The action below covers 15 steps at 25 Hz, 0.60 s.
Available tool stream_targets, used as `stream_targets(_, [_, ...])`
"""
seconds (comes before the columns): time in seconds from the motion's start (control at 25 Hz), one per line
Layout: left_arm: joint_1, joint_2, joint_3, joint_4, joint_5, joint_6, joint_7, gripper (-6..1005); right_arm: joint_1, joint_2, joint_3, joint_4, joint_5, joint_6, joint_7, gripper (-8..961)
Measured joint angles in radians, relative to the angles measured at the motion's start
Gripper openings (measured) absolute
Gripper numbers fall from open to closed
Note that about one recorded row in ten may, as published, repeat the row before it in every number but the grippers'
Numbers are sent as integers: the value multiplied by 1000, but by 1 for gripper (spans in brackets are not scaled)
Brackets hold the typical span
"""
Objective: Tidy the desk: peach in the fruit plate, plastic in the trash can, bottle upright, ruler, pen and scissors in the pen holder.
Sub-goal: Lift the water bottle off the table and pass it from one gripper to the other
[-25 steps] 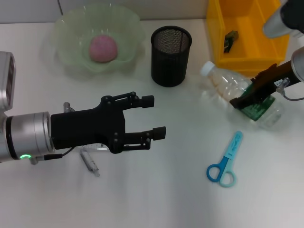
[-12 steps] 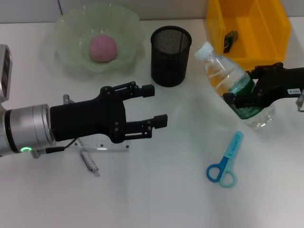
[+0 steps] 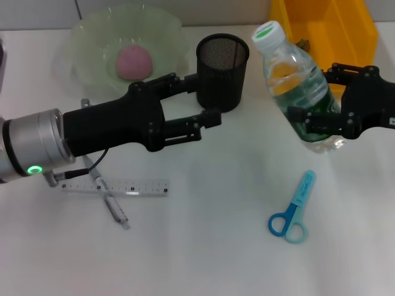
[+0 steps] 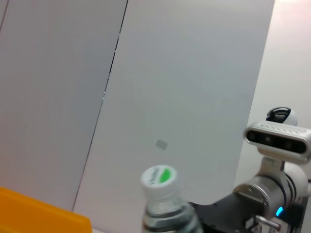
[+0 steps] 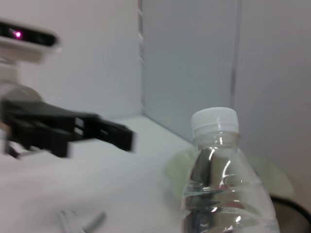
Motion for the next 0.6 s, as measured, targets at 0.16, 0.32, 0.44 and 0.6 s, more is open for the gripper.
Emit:
stream_targets(0.16, [-30, -1, 0, -45, -27, 1, -12, 784, 3, 1, 0, 77, 99, -62, -120, 762])
stream_targets(0.32, [-46, -1, 3, -70, -55, 7, -12, 783, 21, 0, 0, 149, 131, -112, -196, 762])
stream_targets(0.44, [-50, -1, 8, -70, -64, 8, -12, 783, 37, 1, -1, 197, 150, -140, -241, 762])
stream_targets(0.6, [-52, -1, 11, -72, -71, 11, -13, 783, 60, 1, -1, 265, 189, -166, -278, 762])
